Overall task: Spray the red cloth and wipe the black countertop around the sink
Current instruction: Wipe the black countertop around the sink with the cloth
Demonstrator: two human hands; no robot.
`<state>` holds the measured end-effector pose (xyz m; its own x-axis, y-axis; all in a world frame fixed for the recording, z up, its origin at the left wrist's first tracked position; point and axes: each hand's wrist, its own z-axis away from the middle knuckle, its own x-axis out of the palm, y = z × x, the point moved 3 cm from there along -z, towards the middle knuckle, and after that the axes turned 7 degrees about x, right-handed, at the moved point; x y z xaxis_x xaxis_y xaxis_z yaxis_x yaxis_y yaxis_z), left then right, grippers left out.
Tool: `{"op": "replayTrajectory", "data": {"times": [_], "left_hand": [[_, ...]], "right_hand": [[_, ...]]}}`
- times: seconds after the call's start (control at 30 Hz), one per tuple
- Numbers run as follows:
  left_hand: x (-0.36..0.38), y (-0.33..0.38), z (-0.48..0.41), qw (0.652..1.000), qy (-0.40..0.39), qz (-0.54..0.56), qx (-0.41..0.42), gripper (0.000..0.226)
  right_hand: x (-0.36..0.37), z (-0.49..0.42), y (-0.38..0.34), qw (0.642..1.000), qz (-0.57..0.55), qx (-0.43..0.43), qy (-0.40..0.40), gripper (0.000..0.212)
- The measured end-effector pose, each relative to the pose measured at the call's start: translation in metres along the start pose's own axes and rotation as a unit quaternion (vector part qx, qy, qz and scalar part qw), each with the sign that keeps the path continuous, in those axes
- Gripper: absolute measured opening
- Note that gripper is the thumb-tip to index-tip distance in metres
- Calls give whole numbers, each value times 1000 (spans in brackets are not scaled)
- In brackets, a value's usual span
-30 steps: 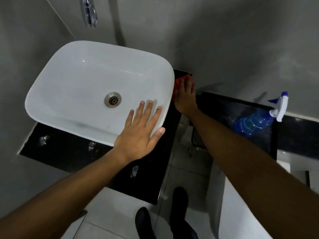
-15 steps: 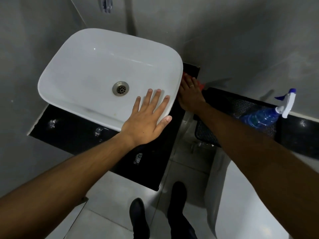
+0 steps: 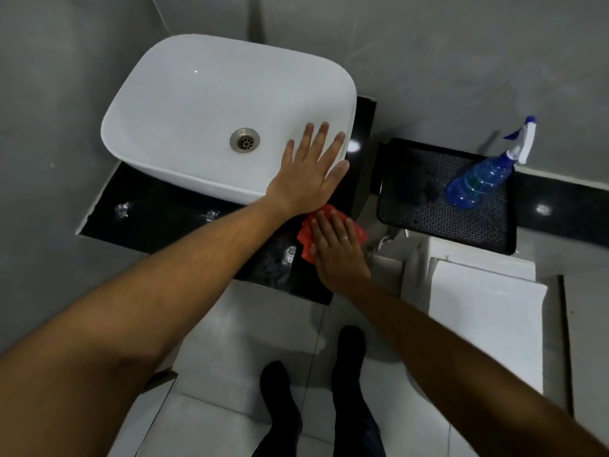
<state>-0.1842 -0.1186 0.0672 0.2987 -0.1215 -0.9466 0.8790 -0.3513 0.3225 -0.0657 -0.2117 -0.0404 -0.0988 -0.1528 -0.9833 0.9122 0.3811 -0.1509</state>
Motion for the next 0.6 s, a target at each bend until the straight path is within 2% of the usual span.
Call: {"op": "replayTrajectory", "data": {"times": [0.07, 0.13, 0.27, 0.37, 0.47, 0.53, 0.6], "left_hand": [[-3, 1, 3, 1000, 9, 20, 6, 69], [-8, 2, 4, 999, 24, 45, 9, 67], [-16, 3, 10, 991, 61, 118, 16, 63], [-21, 4, 16, 979, 104, 174, 35, 57], [-31, 0, 34, 956, 225, 178, 51, 46], [-30, -9, 59, 941, 312, 118, 49, 32], [-17, -16, 92, 938, 331, 104, 12, 20]], "right_hand": [[7, 32, -25, 999, -8, 50, 1, 60], [11, 50, -49, 990, -35, 137, 0, 59], [8, 46, -91, 948, -108, 299, -13, 68], [5, 28, -119, 933, -158, 322, -12, 72], [-2, 20, -127, 911, -248, 329, -6, 70], [-15, 22, -111, 893, -319, 315, 42, 62], [-37, 29, -81, 885, -342, 285, 139, 53]]}}
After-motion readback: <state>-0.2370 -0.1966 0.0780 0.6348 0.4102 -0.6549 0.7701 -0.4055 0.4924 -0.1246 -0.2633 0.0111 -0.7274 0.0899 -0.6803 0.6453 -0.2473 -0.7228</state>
